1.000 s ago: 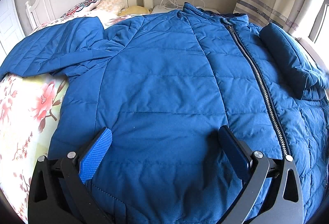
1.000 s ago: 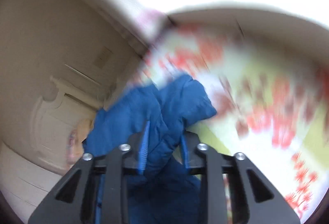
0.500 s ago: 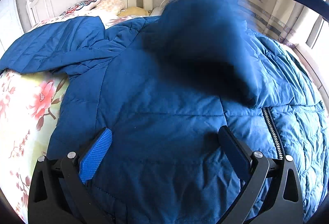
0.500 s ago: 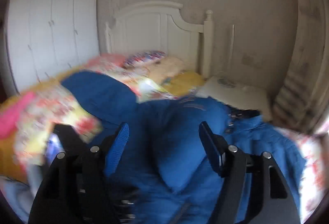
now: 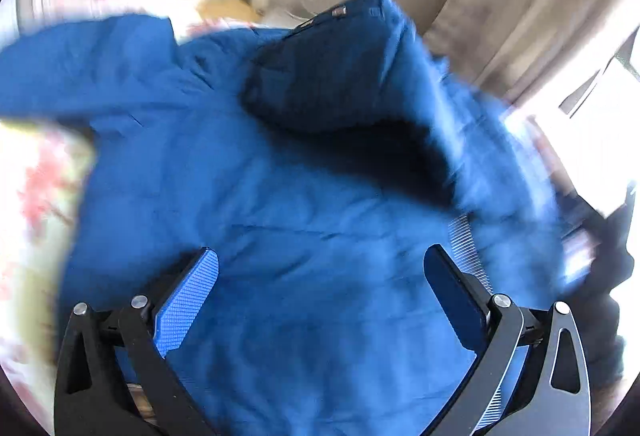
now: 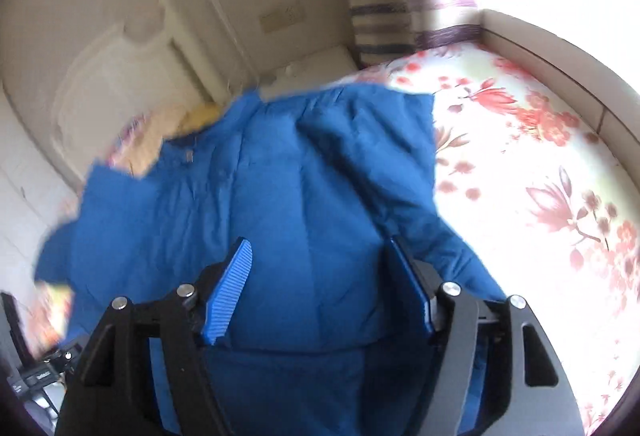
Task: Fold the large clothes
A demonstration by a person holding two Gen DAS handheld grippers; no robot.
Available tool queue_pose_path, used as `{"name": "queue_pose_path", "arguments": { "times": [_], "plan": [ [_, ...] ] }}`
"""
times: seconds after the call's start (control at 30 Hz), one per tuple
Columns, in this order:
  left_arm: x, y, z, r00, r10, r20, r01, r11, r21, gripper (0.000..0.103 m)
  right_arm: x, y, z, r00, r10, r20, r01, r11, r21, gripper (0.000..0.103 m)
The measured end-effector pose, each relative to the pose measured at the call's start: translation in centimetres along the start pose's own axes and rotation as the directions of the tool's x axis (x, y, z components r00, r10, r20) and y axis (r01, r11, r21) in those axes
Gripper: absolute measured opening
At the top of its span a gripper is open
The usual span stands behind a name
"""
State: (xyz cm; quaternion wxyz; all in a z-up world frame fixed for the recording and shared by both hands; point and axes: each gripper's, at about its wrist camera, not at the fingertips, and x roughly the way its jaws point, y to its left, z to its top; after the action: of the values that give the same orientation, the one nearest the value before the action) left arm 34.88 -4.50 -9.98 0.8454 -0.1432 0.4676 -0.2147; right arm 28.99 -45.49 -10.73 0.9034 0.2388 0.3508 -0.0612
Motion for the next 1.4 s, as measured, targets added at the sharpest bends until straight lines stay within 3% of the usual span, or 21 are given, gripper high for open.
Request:
{"name": "queue_pose_path", "arguments": {
  "times": [0.07, 0.13, 0.4, 0.47, 0.53, 0.6, 0.67, 0.7, 0.77, 0.83, 0.87, 0.9, 0.93, 0.97, 1.0, 1.03, 1.1, 1.13, 1.2, 1.3, 1.4],
  "plan": [
    [0.0, 1.8, 1.1, 0.987, -0.162, 0.006, 0.161, 0.974, -0.159, 0.099, 1.6, -0.5, 0.2, 1.000, 0.014, -0.009, -0.014, 1.000, 0.020, 0.069],
    [0.8, 3.5, 2.2, 0.951, -0.308, 0.042, 0.304, 0.898, -0.319, 0.099, 1.6, 0.0, 0.2, 1.000, 0.007, -0.002, -0.007, 1.000, 0.006, 0.070],
    [6.0, 4.0, 4.7, 0.871, -0.456, 0.181, 0.465, 0.648, -0.603, 0.098, 0.2, 2.6, -1.0, 0.999, -0.037, 0.005, 0.038, 0.994, -0.103, 0.072],
    [7.4, 4.0, 5.2, 0.833, -0.501, 0.234, 0.516, 0.552, -0.656, 0.097, 0.2, 2.5, -1.0, 0.999, -0.032, 0.004, 0.033, 0.995, -0.097, 0.072],
    [8.7, 4.4, 5.5, 0.794, -0.541, 0.277, 0.556, 0.463, -0.690, 0.085, 0.3, 2.3, -1.0, 1.000, -0.026, 0.004, 0.026, 0.996, -0.090, 0.072],
    [9.9, 4.7, 5.6, 0.782, -0.539, 0.312, 0.573, 0.426, -0.700, 0.060, 0.2, 2.4, -1.0, 1.000, -0.022, 0.006, 0.022, 0.996, -0.086, 0.072],
    [9.5, 4.4, 5.8, 0.798, -0.520, 0.305, 0.564, 0.463, -0.684, 0.040, 0.1, 2.3, -1.0, 1.000, -0.020, 0.007, 0.021, 0.996, -0.085, 0.072],
    [8.4, 3.6, 5.9, 0.810, -0.499, 0.309, 0.567, 0.527, -0.633, 0.033, 0.1, 2.4, -1.0, 1.000, -0.020, 0.008, 0.020, 0.996, -0.086, 0.072],
    [4.8, 1.4, 6.9, 0.868, -0.394, 0.301, 0.495, 0.721, -0.485, 0.031, 0.0, 2.3, -1.0, 1.000, -0.018, 0.009, 0.018, 0.996, -0.086, 0.072],
    [0.2, -3.4, 7.2, 0.931, -0.162, 0.328, 0.240, 0.947, -0.215, 0.031, 0.1, 2.3, -1.0, 1.000, -0.013, 0.008, 0.014, 0.996, -0.084, 0.072],
    [-0.8, -5.6, 6.6, 0.935, -0.054, 0.350, 0.098, 0.989, -0.109, 0.031, 0.0, 2.3, -1.0, 1.000, -0.013, 0.008, 0.013, 0.996, -0.083, 0.072],
    [-1.3, -7.7, 6.0, 0.926, 0.062, 0.371, -0.060, 0.998, -0.019, 0.032, 0.0, 2.4, -1.0, 1.000, -0.012, 0.009, 0.013, 0.996, -0.084, 0.072],
    [-1.1, -9.8, 4.9, 0.900, 0.211, 0.382, -0.255, 0.964, 0.070, 0.033, 0.0, 2.4, -1.0, 1.000, -0.010, 0.008, 0.011, 0.996, -0.086, 0.072],
    [-0.4, -10.6, 4.4, 0.883, 0.294, 0.366, -0.352, 0.930, 0.103, 0.050, 0.0, 2.4, -1.0, 1.000, -0.011, 0.008, 0.012, 0.996, -0.088, 0.072],
    [0.8, -11.1, 3.8, 0.871, 0.366, 0.328, -0.429, 0.892, 0.143, 0.085, 0.0, 2.4, -1.0, 1.000, -0.013, 0.009, 0.013, 0.996, -0.089, 0.072],
    [1.8, -11.2, 3.3, 0.873, 0.388, 0.297, -0.450, 0.875, 0.178, 0.099, 0.0, 2.4, -1.0, 1.000, -0.012, 0.009, 0.013, 0.996, -0.090, 0.072],
    [3.8, -10.8, 2.4, 0.879, 0.420, 0.226, -0.468, 0.849, 0.245, 0.099, 0.0, 2.4, -1.0, 1.000, -0.013, 0.010, 0.013, 0.996, -0.090, 0.072],
    [4.1, -9.9, 2.0, 0.899, 0.399, 0.181, -0.434, 0.868, 0.241, 0.099, 0.0, 2.5, -1.0, 1.000, -0.014, 0.011, 0.014, 0.996, -0.091, 0.072],
    [2.8, -6.9, 2.0, 0.974, 0.207, 0.096, -0.216, 0.970, 0.107, 0.099, -0.1, 2.5, -1.0, 1.000, -0.014, 0.011, 0.015, 0.996, -0.092, 0.072],
    [0.2, -2.6, 3.7, 0.997, -0.027, 0.069, 0.035, 0.993, -0.116, 0.098, 0.0, 2.5, -1.0, 1.000, -0.014, 0.011, 0.015, 0.996, -0.091, 0.072],
    [-1.6, -0.2, 3.1, 0.997, -0.076, 0.020, 0.078, 0.975, -0.210, 0.098, -0.1, 2.5, -1.0, 1.000, -0.012, 0.011, 0.013, 0.996, -0.090, 0.072]
  ]
}}
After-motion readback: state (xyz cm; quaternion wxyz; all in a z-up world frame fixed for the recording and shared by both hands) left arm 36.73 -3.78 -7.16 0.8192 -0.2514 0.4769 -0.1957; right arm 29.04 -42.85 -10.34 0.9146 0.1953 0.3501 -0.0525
